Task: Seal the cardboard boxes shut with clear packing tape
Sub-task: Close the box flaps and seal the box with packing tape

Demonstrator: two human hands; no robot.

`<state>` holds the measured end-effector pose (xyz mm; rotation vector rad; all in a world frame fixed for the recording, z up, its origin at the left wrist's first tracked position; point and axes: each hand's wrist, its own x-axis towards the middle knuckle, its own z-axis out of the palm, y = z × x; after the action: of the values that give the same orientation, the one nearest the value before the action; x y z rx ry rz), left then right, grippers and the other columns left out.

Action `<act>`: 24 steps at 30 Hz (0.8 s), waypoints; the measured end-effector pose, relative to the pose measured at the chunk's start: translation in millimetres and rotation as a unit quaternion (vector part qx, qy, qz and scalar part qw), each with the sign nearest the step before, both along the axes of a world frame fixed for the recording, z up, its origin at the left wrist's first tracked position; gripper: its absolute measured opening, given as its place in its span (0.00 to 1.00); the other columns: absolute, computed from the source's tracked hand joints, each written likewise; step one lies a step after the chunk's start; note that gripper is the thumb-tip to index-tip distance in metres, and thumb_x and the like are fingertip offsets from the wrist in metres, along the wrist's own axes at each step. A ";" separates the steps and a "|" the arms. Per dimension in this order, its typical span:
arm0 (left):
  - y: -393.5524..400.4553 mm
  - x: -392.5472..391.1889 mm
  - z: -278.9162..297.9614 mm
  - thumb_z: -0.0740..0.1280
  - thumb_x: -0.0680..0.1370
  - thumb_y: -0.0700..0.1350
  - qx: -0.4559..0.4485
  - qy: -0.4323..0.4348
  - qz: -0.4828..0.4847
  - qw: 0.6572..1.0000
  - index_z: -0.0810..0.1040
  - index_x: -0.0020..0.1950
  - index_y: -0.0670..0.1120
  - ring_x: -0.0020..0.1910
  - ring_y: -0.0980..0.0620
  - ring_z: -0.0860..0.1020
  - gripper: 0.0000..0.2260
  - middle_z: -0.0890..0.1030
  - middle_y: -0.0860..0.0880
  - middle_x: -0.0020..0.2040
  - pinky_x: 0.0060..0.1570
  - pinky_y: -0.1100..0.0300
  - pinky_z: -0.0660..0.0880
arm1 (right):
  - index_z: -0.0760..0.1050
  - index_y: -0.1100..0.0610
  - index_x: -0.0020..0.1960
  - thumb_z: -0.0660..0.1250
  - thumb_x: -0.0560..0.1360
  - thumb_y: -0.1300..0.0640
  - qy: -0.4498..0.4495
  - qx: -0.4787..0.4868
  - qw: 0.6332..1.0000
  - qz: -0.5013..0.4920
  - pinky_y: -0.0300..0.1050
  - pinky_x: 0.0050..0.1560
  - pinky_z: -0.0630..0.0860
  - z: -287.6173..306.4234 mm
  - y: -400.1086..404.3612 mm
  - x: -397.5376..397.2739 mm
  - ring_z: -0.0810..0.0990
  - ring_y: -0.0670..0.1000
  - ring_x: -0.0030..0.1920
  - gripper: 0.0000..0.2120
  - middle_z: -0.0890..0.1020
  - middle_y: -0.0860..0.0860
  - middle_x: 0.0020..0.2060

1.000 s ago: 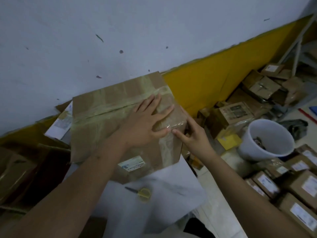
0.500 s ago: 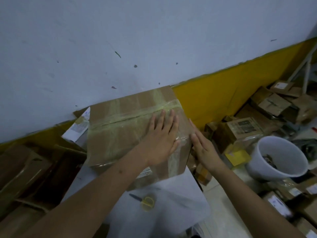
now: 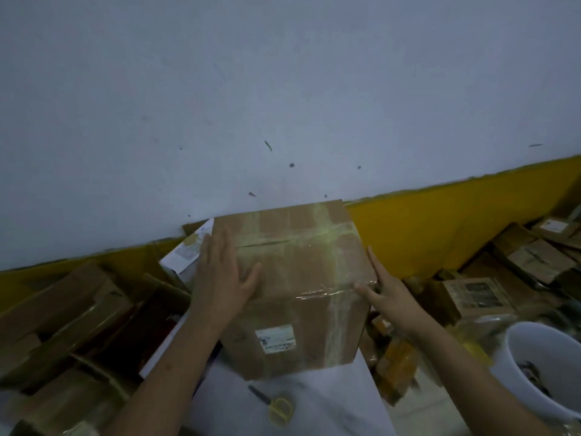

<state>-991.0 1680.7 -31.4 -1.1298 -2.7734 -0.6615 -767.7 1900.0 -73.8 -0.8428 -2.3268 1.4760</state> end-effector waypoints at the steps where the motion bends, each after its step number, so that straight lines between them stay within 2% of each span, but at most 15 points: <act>1: -14.0 -3.3 -5.6 0.64 0.79 0.64 0.017 -0.055 0.045 0.997 0.44 0.83 0.47 0.82 0.46 0.49 0.44 0.47 0.47 0.83 0.77 0.47 0.59 | 0.41 0.42 0.80 0.67 0.66 0.31 -0.009 0.007 1.000 -0.017 0.50 0.60 0.79 0.4 -1.9 -6.1 0.78 0.46 0.59 0.52 0.76 0.42 0.61; 2: -25.2 -3.0 -8.3 0.67 0.77 0.63 0.052 -0.137 0.065 0.987 0.47 0.83 0.48 0.80 0.45 0.57 0.44 0.54 0.47 0.82 0.73 0.49 0.67 | 0.43 0.41 0.80 0.69 0.64 0.29 -0.009 0.006 0.999 -0.038 0.52 0.60 0.79 -1.1 -2.3 -10.8 0.78 0.49 0.60 0.54 0.77 0.44 0.62; 3: -32.8 -1.9 -10.7 0.70 0.77 0.60 0.111 -0.234 0.072 0.963 0.54 0.81 0.50 0.74 0.47 0.66 0.40 0.64 0.49 0.78 0.64 0.55 0.74 | 0.46 0.41 0.80 0.70 0.63 0.28 -0.003 0.001 0.999 -0.052 0.54 0.61 0.78 -3.7 -2.0 -13.7 0.77 0.51 0.63 0.55 0.76 0.46 0.65; 4: -37.4 -0.7 -13.6 0.72 0.77 0.56 0.181 -0.323 0.070 0.926 0.60 0.79 0.52 0.67 0.50 0.72 0.34 0.72 0.53 0.70 0.54 0.62 0.77 | 0.49 0.41 0.80 0.71 0.62 0.27 0.006 -0.005 0.998 -0.059 0.56 0.63 0.77 -7.7 -2.0 -14.6 0.75 0.51 0.65 0.55 0.74 0.45 0.68; 5: -39.5 -0.4 -17.7 0.73 0.77 0.52 0.243 -0.381 0.073 0.889 0.65 0.76 0.54 0.62 0.52 0.76 0.30 0.75 0.57 0.64 0.46 0.67 0.77 | 0.52 0.41 0.79 0.71 0.61 0.26 0.006 -0.011 0.998 -0.065 0.56 0.63 0.78 -13.9 -1.6 -14.0 0.75 0.51 0.66 0.54 0.73 0.44 0.68; 6: -39.6 0.6 -20.3 0.73 0.77 0.50 0.294 -0.412 0.076 0.859 0.67 0.74 0.56 0.60 0.54 0.77 0.28 0.76 0.58 0.61 0.42 0.68 0.76 | 0.54 0.42 0.78 0.71 0.60 0.26 0.002 -0.016 0.998 -0.069 0.57 0.61 0.79 -21.0 -0.7 -12.8 0.76 0.51 0.65 0.54 0.75 0.44 0.67; 8: -41.0 2.4 -31.1 0.74 0.75 0.50 0.340 -0.435 0.076 0.830 0.66 0.74 0.58 0.59 0.54 0.76 0.30 0.76 0.55 0.64 0.44 0.64 0.76 | 0.58 0.45 0.77 0.72 0.62 0.29 0.006 -0.027 0.997 -0.075 0.54 0.58 0.81 -29.7 -3.1 -12.5 0.78 0.51 0.62 0.49 0.78 0.43 0.62; 11: -41.9 8.0 -42.1 0.79 0.70 0.55 0.345 -0.438 0.025 0.830 0.63 0.76 0.60 0.66 0.51 0.76 0.39 0.74 0.55 0.69 0.56 0.55 0.80 | 0.64 0.49 0.75 0.70 0.67 0.39 0.040 -0.042 0.994 -0.095 0.48 0.53 0.81 -25.4 -8.2 -8.7 0.80 0.45 0.56 0.39 0.78 0.42 0.58; 13: -40.1 9.8 -39.3 0.79 0.70 0.50 0.328 -0.429 -0.030 0.841 0.61 0.78 0.60 0.69 0.53 0.75 0.41 0.74 0.56 0.71 0.63 0.50 0.78 | 0.68 0.51 0.71 0.69 0.70 0.42 0.045 -0.037 0.991 -0.123 0.49 0.52 0.80 -11.2 -3.6 -3.8 0.79 0.46 0.54 0.33 0.79 0.45 0.58; 16: -27.3 16.1 -26.4 0.76 0.73 0.49 0.349 -0.419 -0.059 0.836 0.61 0.78 0.64 0.64 0.61 0.77 0.39 0.76 0.62 0.68 0.60 0.52 0.80 | 0.71 0.54 0.67 0.69 0.77 0.50 0.070 0.017 0.984 -0.164 0.48 0.50 0.75 16.1 9.5 5.3 0.78 0.53 0.55 0.21 0.78 0.48 0.54; 17: -19.7 20.0 -21.6 0.75 0.72 0.51 0.364 -0.420 -0.048 0.830 0.62 0.77 0.64 0.62 0.62 0.79 0.37 0.76 0.62 0.67 0.57 0.54 0.81 | 0.72 0.55 0.67 0.68 0.78 0.50 0.073 0.050 0.980 -0.180 0.48 0.49 0.74 24.2 16.0 6.9 0.78 0.53 0.54 0.20 0.79 0.50 0.54; 19: 1.2 28.3 -12.2 0.73 0.72 0.56 0.393 -0.430 -0.010 0.813 0.64 0.75 0.63 0.57 0.59 0.81 0.33 0.78 0.59 0.64 0.52 0.60 0.81 | 0.74 0.56 0.66 0.67 0.77 0.44 0.054 0.109 0.971 -0.207 0.49 0.48 0.74 34.4 31.4 6.2 0.79 0.54 0.53 0.22 0.81 0.52 0.54; 21: 23.2 28.4 -12.2 0.70 0.75 0.58 0.379 -0.430 0.046 0.818 0.66 0.75 0.60 0.51 0.61 0.80 0.29 0.79 0.58 0.60 0.45 0.67 0.77 | 0.77 0.56 0.64 0.64 0.76 0.35 0.008 0.157 0.960 -0.231 0.49 0.47 0.74 37.1 47.3 0.2 0.80 0.56 0.52 0.28 0.82 0.54 0.52; 22: 32.9 26.0 -14.2 0.69 0.77 0.60 0.363 -0.433 0.064 0.823 0.66 0.75 0.58 0.51 0.60 0.79 0.28 0.79 0.56 0.61 0.45 0.67 0.75 | 0.78 0.56 0.61 0.62 0.74 0.31 -0.016 0.171 0.956 -0.237 0.50 0.46 0.74 35.4 55.2 -2.3 0.80 0.57 0.51 0.30 0.83 0.55 0.51; 24: 48.8 17.4 -27.7 0.68 0.76 0.63 0.335 -0.450 0.074 0.825 0.66 0.76 0.55 0.54 0.55 0.79 0.31 0.79 0.53 0.63 0.53 0.61 0.76 | 0.78 0.54 0.60 0.59 0.75 0.29 -0.044 0.164 0.958 -0.231 0.50 0.46 0.74 24.9 69.1 -7.3 0.80 0.59 0.52 0.31 0.83 0.55 0.52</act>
<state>-973.6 1729.5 -59.1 -0.4756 -2.6717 -2.3947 -774.9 1969.1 -48.9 -1.2601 -2.1444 0.8489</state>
